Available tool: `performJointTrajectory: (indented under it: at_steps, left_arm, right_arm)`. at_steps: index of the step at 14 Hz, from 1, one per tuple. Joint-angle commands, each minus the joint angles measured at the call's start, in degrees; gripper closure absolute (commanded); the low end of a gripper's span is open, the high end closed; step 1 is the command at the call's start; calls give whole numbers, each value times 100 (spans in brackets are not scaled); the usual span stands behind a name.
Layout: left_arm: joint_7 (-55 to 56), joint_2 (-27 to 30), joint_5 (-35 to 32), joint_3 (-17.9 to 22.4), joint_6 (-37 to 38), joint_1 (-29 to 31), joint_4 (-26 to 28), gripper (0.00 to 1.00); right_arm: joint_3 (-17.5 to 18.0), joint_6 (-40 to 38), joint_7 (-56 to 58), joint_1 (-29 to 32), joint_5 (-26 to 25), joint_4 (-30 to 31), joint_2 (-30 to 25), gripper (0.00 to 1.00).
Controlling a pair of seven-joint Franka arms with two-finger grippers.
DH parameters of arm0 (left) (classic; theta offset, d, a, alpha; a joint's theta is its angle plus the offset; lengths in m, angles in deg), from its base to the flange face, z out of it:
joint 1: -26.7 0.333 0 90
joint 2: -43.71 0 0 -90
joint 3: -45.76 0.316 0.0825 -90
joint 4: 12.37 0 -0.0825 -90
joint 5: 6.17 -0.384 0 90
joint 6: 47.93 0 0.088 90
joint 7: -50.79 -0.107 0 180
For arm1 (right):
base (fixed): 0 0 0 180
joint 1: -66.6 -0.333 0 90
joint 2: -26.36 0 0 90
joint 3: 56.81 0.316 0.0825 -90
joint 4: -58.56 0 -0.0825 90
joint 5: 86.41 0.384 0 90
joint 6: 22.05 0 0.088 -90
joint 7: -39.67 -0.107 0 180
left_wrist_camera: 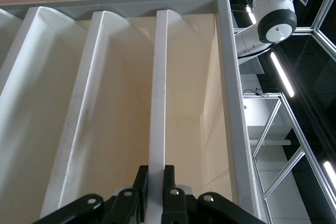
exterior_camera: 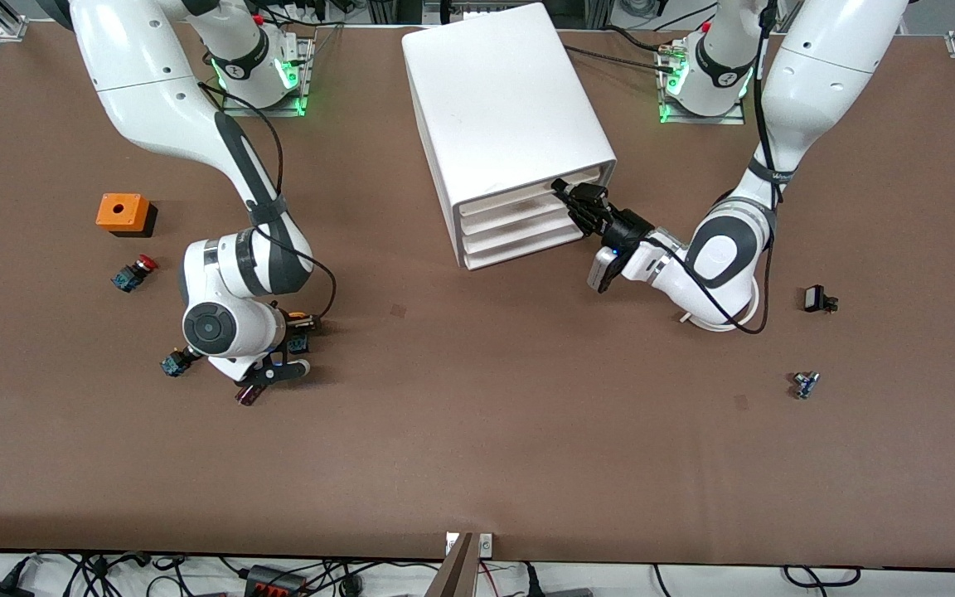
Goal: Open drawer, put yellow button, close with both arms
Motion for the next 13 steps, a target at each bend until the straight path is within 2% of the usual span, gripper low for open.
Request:
performJointTrajectory:
  at_steps: [1,3,4,9,13]
  left_arm:
    - [-19,-4,-8,62,6,22,-248,100]
    - [42,-232,-298,80,6,75,-687,100]
    - [42,-364,-308,97,15,127,-846,100]
    - [226,-927,-404,132,15,268,-1743,100]
    - [491,-1077,-422,360,15,268,-2103,98]
  right_arm:
    - [-12,34,48,-25,95,-45,1,67]
    - [-12,17,48,-34,95,-97,-52,91]
    - [-12,-27,65,-25,95,-211,-61,100]
    - [-21,-413,83,-25,77,-861,-420,100]
    - [-12,-958,39,-86,77,-1555,-675,100]
